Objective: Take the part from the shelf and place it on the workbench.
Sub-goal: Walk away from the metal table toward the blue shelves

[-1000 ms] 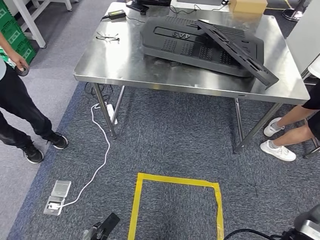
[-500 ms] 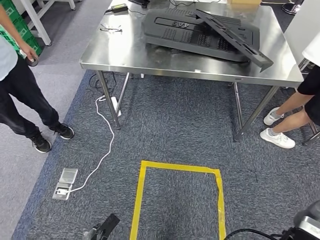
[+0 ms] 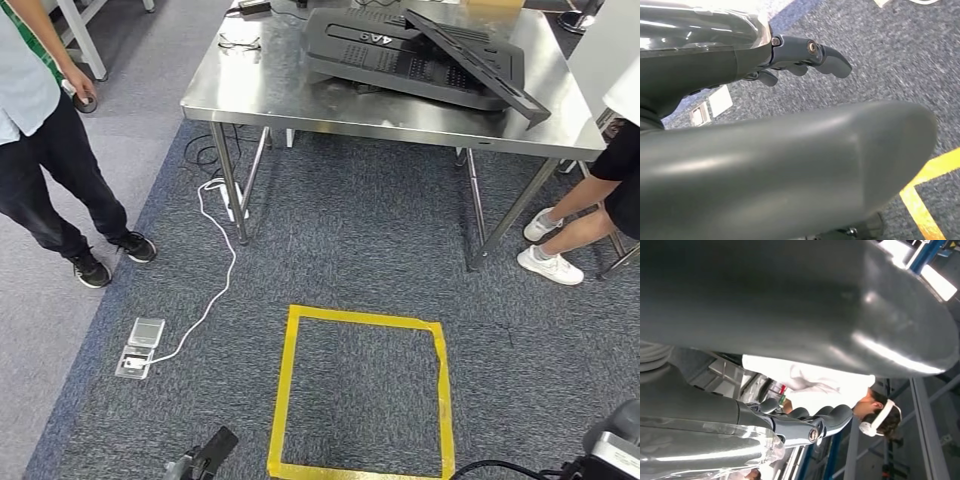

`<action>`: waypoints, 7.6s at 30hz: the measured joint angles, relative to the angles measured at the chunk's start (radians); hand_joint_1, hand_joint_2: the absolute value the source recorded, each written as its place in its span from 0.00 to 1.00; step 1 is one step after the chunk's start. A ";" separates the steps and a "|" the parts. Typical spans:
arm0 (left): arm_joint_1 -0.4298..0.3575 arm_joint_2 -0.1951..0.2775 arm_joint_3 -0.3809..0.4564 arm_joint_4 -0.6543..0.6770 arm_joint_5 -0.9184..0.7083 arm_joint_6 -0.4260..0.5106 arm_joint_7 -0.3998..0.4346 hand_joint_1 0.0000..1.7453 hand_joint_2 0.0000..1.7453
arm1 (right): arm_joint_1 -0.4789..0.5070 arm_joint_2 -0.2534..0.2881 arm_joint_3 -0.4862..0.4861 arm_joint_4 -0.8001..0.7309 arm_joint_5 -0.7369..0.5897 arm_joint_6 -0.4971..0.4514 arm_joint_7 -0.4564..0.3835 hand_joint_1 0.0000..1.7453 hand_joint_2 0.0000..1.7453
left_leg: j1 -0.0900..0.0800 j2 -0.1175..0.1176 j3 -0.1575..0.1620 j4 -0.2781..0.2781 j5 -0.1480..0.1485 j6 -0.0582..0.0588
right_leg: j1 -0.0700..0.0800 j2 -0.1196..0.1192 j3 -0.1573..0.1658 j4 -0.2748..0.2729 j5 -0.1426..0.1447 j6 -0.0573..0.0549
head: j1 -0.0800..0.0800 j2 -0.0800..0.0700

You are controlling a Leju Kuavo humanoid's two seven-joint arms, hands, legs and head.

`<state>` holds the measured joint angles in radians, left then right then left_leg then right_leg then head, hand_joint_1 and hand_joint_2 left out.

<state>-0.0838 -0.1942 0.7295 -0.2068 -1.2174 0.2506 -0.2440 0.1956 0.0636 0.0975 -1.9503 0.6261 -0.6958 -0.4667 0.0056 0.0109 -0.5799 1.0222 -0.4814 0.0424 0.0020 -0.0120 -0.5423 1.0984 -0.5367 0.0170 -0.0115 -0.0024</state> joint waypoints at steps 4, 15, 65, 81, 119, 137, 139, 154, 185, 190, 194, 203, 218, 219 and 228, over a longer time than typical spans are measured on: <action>0.000 -0.001 0.000 0.000 0.001 0.000 -0.002 0.00 0.00 | -0.001 -0.007 0.000 0.000 -0.005 0.000 0.004 0.00 0.00 | 0.002 0.004 -0.004 -0.002 0.016 -0.020 | 0.013 0.000 0.075 -0.131 0.002 -0.023 | -0.001 0.000; 0.004 0.000 0.001 0.000 0.001 0.001 -0.002 0.00 0.00 | 0.003 -0.013 0.004 0.008 -0.010 0.005 0.017 0.00 0.00 | 0.016 -0.018 0.001 0.104 -0.053 -0.049 | 0.003 0.030 0.016 -0.109 0.034 -0.031 | -0.003 0.000; 0.018 -0.010 0.057 0.000 -0.004 0.024 -0.001 0.00 0.00 | -0.167 0.047 -1.098 1.030 -0.008 0.212 -0.077 0.00 0.00 | 0.015 0.054 0.034 0.003 -0.037 -0.037 | 0.001 -0.028 -0.037 -0.089 0.055 0.006 | 0.000 0.000; 0.021 -0.020 0.074 0.000 -0.011 0.037 0.014 0.00 0.00 | -0.246 0.022 -1.348 1.548 0.012 0.095 0.147 0.00 0.00 | 0.004 -0.060 0.029 -0.002 -0.026 -0.017 | 0.002 0.127 -0.039 -0.093 0.064 -0.011 | -0.002 0.000; 0.030 -0.033 0.102 0.000 -0.015 0.061 0.016 0.00 0.00 | -0.256 0.121 -1.197 1.715 0.316 0.303 0.279 0.00 0.00 | 0.014 0.028 0.045 0.002 -0.050 -0.013 | -0.012 0.017 -0.189 0.213 -0.063 0.025 | 0.002 0.000; 0.033 -0.031 0.105 0.000 -0.018 0.066 0.016 0.00 0.00 | -0.257 0.131 -1.158 1.723 0.327 0.315 0.288 0.00 0.00 | 0.016 -0.031 -0.027 0.139 -0.078 -0.047 | 0.004 0.100 -0.030 -0.081 0.053 -0.041 | -0.004 0.000; 0.033 -0.031 0.104 0.000 -0.019 0.064 0.020 0.00 0.00 | -0.258 0.132 -1.158 1.723 0.327 0.315 0.287 0.00 0.00 | 0.021 -0.069 0.007 0.042 -0.039 -0.046 | 0.003 0.127 -0.033 -0.072 0.047 -0.031 | -0.003 0.000; 0.030 -0.029 0.113 0.000 -0.011 0.068 -0.011 0.00 0.00 | -0.247 0.132 -1.157 1.728 0.348 0.315 0.321 0.00 0.00 | 0.009 0.071 0.054 0.010 -0.070 -0.029 | 0.000 -0.050 -0.064 -0.041 0.052 0.005 | 0.004 0.000; 0.029 -0.026 0.130 0.000 -0.007 0.076 -0.031 0.00 0.00 | -0.252 0.131 -1.146 1.731 0.375 0.335 0.299 0.00 0.00 | 0.009 0.067 0.057 0.004 -0.070 -0.030 | 0.004 -0.067 -0.060 -0.054 0.055 -0.001 | 0.004 0.000; 0.024 -0.027 0.130 0.000 -0.004 0.077 -0.029 0.00 0.00 | -0.252 0.131 -1.143 1.731 0.379 0.336 0.301 0.00 0.00 | 0.012 0.068 0.065 0.028 -0.105 -0.051 | 0.007 -0.033 -0.048 -0.078 0.051 -0.035 | 0.001 0.000; 0.030 -0.026 0.131 0.000 -0.003 0.077 -0.021 0.00 0.00 | -0.258 0.131 -1.142 1.731 0.381 0.336 0.302 0.00 0.00 | 0.012 0.003 -0.060 0.267 -0.197 -0.051 | 0.006 0.024 -0.035 -0.082 0.046 -0.053 | -0.001 0.000; 0.031 -0.026 0.132 0.000 0.005 0.077 -0.018 0.00 0.00 | -0.251 0.131 -1.142 1.731 0.387 0.339 0.305 0.00 0.00 | 0.015 -0.068 -0.001 0.025 -0.026 -0.034 | -0.002 0.139 -0.020 -0.074 0.024 -0.019 | -0.001 0.000; 0.027 -0.027 0.134 0.000 0.005 0.077 -0.019 0.00 0.00 | -0.257 0.130 -1.132 1.732 0.390 0.340 0.307 0.00 0.00 | 0.011 0.090 0.058 0.005 -0.068 -0.046 | 0.010 -0.049 -0.057 -0.064 0.045 -0.014 | 0.004 0.000; 0.025 -0.027 0.134 0.000 0.005 0.077 -0.019 0.00 0.00 | -0.256 0.131 -1.132 1.732 0.390 0.340 0.307 0.00 0.00 | 0.013 0.090 0.064 0.004 -0.072 -0.052 | 0.008 -0.039 -0.054 -0.068 0.046 -0.020 | 0.003 0.000; 0.029 -0.026 0.143 0.000 0.007 0.078 -0.017 0.00 0.00 | -0.258 0.132 -1.130 1.732 0.397 0.340 0.309 0.00 0.00 | 0.012 -0.013 -0.063 0.189 -0.093 -0.047 | 0.004 0.084 -0.025 -0.080 0.039 -0.048 | -0.001 0.000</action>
<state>-0.0544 -0.2203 0.8727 -0.2068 -1.2104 0.3282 -0.2611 -0.0625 0.1954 -1.0324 -0.2186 1.0227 -0.3559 -0.1581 0.0178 -0.0022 -0.6427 1.2116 -0.5740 -0.0048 0.0061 0.0721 -0.5669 1.0188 -0.4979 -0.0310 -0.0130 -0.0024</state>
